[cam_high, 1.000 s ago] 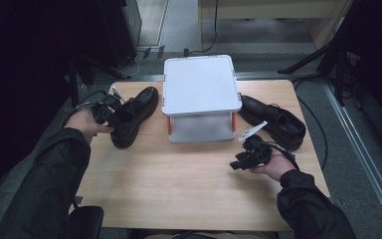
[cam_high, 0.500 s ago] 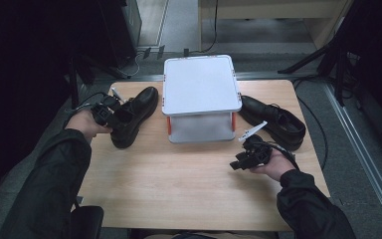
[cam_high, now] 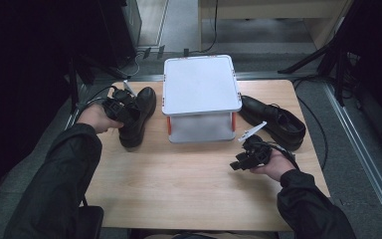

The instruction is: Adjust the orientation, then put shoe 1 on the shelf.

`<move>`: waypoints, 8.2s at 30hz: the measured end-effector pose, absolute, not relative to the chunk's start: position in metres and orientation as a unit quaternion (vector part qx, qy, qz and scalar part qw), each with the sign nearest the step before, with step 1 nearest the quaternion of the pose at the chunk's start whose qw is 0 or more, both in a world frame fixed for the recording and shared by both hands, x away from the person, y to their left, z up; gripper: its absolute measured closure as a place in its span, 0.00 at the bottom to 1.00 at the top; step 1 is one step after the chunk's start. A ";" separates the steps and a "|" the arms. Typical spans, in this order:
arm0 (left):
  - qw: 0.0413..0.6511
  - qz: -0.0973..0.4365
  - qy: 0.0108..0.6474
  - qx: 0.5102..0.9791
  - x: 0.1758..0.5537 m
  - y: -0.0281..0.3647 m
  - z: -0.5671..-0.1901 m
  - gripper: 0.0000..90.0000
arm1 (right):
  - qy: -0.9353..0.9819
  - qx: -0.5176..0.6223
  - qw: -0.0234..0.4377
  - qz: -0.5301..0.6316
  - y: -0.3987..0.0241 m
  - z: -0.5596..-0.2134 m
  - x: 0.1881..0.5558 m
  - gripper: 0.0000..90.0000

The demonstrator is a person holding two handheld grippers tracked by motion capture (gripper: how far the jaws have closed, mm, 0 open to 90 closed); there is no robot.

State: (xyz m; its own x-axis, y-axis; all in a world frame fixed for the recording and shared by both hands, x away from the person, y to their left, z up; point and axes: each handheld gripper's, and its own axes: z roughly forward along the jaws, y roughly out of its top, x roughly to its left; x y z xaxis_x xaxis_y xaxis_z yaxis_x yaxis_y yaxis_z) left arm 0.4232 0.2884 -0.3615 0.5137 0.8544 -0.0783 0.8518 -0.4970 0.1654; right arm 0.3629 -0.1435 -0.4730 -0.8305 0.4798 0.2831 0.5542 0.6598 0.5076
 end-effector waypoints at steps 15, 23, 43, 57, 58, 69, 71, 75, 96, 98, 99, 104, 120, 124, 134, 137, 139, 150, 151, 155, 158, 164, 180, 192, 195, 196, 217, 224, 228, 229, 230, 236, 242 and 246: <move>0.116 -0.009 0.540 0.834 0.423 0.267 -0.376 0.96 | -0.910 -0.285 0.065 -0.295 -0.143 -0.474 0.363 0.58; 0.124 -0.011 0.552 0.825 0.423 0.269 -0.377 0.92 | -0.912 -0.282 0.066 -0.289 -0.141 -0.475 0.363 0.58; 0.099 0.003 0.694 0.713 0.434 0.318 -0.338 0.69 | -0.914 -0.280 0.065 -0.285 -0.140 -0.476 0.363 0.54; 0.087 -0.005 0.724 0.685 0.438 0.327 -0.381 0.72 | -0.915 -0.280 0.066 -0.282 -0.139 -0.477 0.362 0.54; 0.086 -0.008 0.726 0.682 0.439 0.327 -0.384 0.73 | -0.916 -0.279 0.067 -0.281 -0.139 -0.477 0.363 0.54; 0.073 -0.010 0.742 0.667 0.444 0.322 -0.413 0.79 | -0.918 -0.277 0.072 -0.275 -0.138 -0.479 0.364 0.53; 0.066 -0.012 0.743 0.666 0.445 0.320 -0.417 0.80 | -0.919 -0.274 0.071 -0.274 -0.138 -0.479 0.364 0.54; 0.064 -0.011 0.750 0.659 0.447 0.320 -0.420 0.82 | -0.919 -0.274 0.072 -0.274 -0.138 -0.479 0.364 0.54; 0.103 -0.058 0.810 0.575 0.452 0.343 -0.402 0.95 | -0.921 -0.268 0.075 -0.273 -0.138 -0.480 0.365 0.54; 0.105 -0.058 0.811 0.573 0.453 0.347 -0.393 0.95 | -0.921 -0.268 0.075 -0.274 -0.138 -0.480 0.365 0.54; 0.110 -0.055 0.812 0.570 0.453 0.348 -0.388 0.95 | -0.921 -0.268 0.075 -0.274 -0.137 -0.480 0.365 0.55; 0.117 -0.040 0.812 0.571 0.454 0.355 -0.357 0.95 | -0.921 -0.266 0.075 -0.273 -0.137 -0.479 0.365 0.55; 0.183 0.025 0.780 0.598 0.471 0.322 -0.219 0.96 | -0.923 -0.265 0.073 -0.270 -0.136 -0.480 0.364 0.56; 0.189 0.034 0.768 0.611 0.478 0.295 -0.200 0.96 | -0.923 -0.266 0.073 -0.270 -0.136 -0.480 0.364 0.56; 0.169 0.025 0.735 0.656 0.496 0.235 -0.206 0.96 | -0.921 -0.267 0.073 -0.274 -0.139 -0.479 0.365 0.56; 0.163 0.026 0.731 0.662 0.497 0.227 -0.209 0.96 | -0.921 -0.267 0.072 -0.274 -0.140 -0.479 0.365 0.56; 0.162 0.022 0.728 0.665 0.499 0.219 -0.214 0.96 | -0.921 -0.267 0.073 -0.274 -0.140 -0.479 0.365 0.57; 0.153 0.003 0.726 0.670 0.498 0.200 -0.230 0.96 | -0.922 -0.267 0.072 -0.271 -0.139 -0.479 0.364 0.57; 0.151 0.003 0.726 0.671 0.498 0.199 -0.230 0.95 | -0.922 -0.267 0.071 -0.271 -0.139 -0.479 0.364 0.57; 0.150 -0.016 0.726 0.671 0.498 0.197 -0.233 0.95 | -0.922 -0.267 0.071 -0.271 -0.139 -0.479 0.364 0.57; 0.141 -0.014 0.726 0.672 0.497 0.196 -0.237 0.95 | -0.922 -0.267 0.070 -0.270 -0.140 -0.479 0.364 0.57; 0.136 -0.019 0.724 0.676 0.497 0.195 -0.241 0.93 | -0.923 -0.267 0.071 -0.268 -0.139 -0.479 0.364 0.57; 0.134 -0.043 0.723 0.676 0.497 0.191 -0.246 0.89 | -0.924 -0.266 0.071 -0.266 -0.139 -0.480 0.364 0.57; 0.148 -0.056 0.716 0.680 0.497 0.195 -0.243 0.83 | -0.925 -0.265 0.072 -0.265 -0.139 -0.480 0.364 0.57; 0.150 -0.059 0.713 0.682 0.496 0.196 -0.241 0.83 | -0.924 -0.266 0.072 -0.264 -0.139 -0.480 0.364 0.57; 0.150 -0.060 0.713 0.683 0.496 0.195 -0.240 0.84 | -0.924 -0.266 0.072 -0.264 -0.139 -0.481 0.364 0.57; 0.160 -0.084 0.716 0.675 0.495 0.193 -0.239 0.88 | -0.925 -0.265 0.073 -0.263 -0.138 -0.481 0.364 0.57; 0.163 -0.080 0.705 0.686 0.494 0.196 -0.239 0.83 | -0.925 -0.267 0.075 -0.261 -0.138 -0.481 0.365 0.57; 0.180 -0.080 0.699 0.687 0.491 0.205 -0.232 0.80 | -0.923 -0.271 0.077 -0.261 -0.139 -0.481 0.365 0.57; 0.184 -0.081 0.697 0.688 0.490 0.209 -0.229 0.78 | -0.923 -0.272 0.077 -0.261 -0.139 -0.481 0.365 0.57; 0.187 -0.081 0.696 0.688 0.489 0.212 -0.227 0.76 | -0.923 -0.273 0.078 -0.261 -0.140 -0.481 0.365 0.57; 0.212 -0.067 0.686 0.692 0.477 0.235 -0.218 0.75 | -0.920 -0.276 0.083 -0.266 -0.140 -0.481 0.365 0.60; 0.210 -0.058 0.690 0.690 0.465 0.263 -0.230 0.72 | -0.919 -0.278 0.086 -0.267 -0.140 -0.480 0.366 0.60; 0.216 -0.056 0.698 0.681 0.459 0.278 -0.247 0.69 | -0.918 -0.277 0.086 -0.269 -0.140 -0.480 0.366 0.59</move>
State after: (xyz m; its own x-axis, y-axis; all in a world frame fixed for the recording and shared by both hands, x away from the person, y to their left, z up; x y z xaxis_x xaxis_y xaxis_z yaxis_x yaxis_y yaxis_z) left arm 0.4585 0.2777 -0.2468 0.0201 0.9260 -0.3770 0.9741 0.0668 0.2162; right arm 0.3661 -0.1403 -0.4801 -0.8312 0.4631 0.3076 0.5559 0.7011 0.4465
